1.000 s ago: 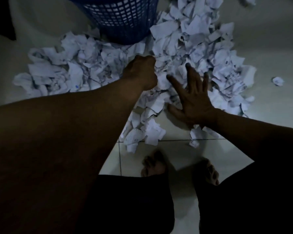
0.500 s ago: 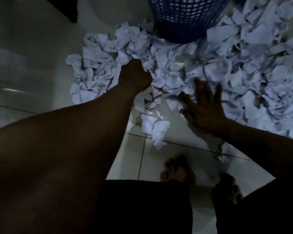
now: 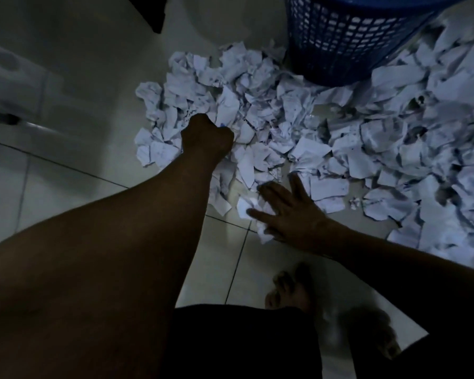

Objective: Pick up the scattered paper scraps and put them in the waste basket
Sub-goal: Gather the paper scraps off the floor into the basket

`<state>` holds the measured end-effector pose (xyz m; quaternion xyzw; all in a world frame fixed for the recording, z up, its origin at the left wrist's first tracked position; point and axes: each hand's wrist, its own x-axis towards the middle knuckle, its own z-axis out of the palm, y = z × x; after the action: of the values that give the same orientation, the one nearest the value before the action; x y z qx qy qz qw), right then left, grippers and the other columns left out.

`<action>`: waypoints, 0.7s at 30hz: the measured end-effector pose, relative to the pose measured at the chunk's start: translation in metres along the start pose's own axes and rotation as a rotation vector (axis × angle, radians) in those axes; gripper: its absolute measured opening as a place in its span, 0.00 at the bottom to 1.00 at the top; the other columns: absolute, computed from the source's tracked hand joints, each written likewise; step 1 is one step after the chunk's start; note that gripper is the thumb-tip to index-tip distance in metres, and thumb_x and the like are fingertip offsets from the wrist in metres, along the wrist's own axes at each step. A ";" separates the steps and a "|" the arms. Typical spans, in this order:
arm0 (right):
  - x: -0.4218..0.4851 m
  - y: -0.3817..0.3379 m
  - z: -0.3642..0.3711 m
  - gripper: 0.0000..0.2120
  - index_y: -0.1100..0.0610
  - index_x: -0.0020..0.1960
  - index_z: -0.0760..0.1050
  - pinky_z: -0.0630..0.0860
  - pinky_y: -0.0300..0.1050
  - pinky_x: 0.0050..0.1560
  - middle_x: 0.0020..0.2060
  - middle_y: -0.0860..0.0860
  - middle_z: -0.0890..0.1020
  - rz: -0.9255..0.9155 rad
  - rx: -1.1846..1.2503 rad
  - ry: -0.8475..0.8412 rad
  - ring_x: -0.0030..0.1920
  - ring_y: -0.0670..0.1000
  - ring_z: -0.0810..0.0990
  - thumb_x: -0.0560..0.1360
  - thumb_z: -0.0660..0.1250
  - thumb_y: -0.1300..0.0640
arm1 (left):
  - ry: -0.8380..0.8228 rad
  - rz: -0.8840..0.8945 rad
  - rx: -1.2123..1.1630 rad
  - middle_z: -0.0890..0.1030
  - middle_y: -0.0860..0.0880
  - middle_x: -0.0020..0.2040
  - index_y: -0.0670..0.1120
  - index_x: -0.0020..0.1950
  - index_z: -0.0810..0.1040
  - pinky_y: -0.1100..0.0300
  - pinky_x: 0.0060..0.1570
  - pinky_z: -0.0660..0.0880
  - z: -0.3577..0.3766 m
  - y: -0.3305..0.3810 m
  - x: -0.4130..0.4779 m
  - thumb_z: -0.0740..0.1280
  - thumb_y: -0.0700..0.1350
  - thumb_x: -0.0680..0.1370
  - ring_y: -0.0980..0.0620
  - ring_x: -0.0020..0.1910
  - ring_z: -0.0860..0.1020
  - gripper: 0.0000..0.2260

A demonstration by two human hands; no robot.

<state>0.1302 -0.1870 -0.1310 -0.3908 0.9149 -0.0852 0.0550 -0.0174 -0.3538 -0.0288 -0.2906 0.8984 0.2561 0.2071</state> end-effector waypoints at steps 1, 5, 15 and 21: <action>0.004 0.006 -0.001 0.27 0.49 0.67 0.73 0.57 0.74 0.66 0.66 0.64 0.73 0.022 -0.012 0.020 0.68 0.63 0.71 0.69 0.73 0.47 | 0.010 -0.008 -0.011 0.79 0.40 0.56 0.40 0.52 0.76 0.62 0.45 0.69 -0.001 0.000 0.001 0.66 0.44 0.74 0.43 0.54 0.78 0.10; 0.016 0.041 -0.007 0.25 0.51 0.66 0.74 0.55 0.77 0.66 0.62 0.63 0.76 0.149 -0.095 0.053 0.67 0.63 0.70 0.69 0.71 0.53 | 0.007 0.021 -0.016 0.78 0.39 0.58 0.40 0.53 0.75 0.59 0.51 0.74 0.004 0.009 0.005 0.65 0.43 0.73 0.42 0.56 0.77 0.11; -0.027 0.090 -0.061 0.24 0.54 0.69 0.70 0.63 0.65 0.67 0.67 0.60 0.72 0.581 0.087 0.264 0.67 0.62 0.70 0.78 0.57 0.43 | -0.055 0.075 0.007 0.52 0.37 0.75 0.56 0.71 0.62 0.48 0.71 0.57 0.039 0.062 0.004 0.65 0.56 0.74 0.36 0.74 0.52 0.27; -0.095 0.130 -0.072 0.28 0.56 0.70 0.67 0.64 0.62 0.67 0.70 0.61 0.67 1.367 0.138 0.454 0.70 0.61 0.66 0.78 0.54 0.39 | -0.221 0.081 0.051 0.38 0.38 0.77 0.63 0.75 0.51 0.44 0.74 0.47 0.064 0.078 0.004 0.65 0.66 0.71 0.36 0.76 0.40 0.38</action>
<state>0.0916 -0.0212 -0.0829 0.3005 0.9361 -0.1684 -0.0709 -0.0551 -0.2640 -0.0546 -0.2186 0.8873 0.2719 0.3015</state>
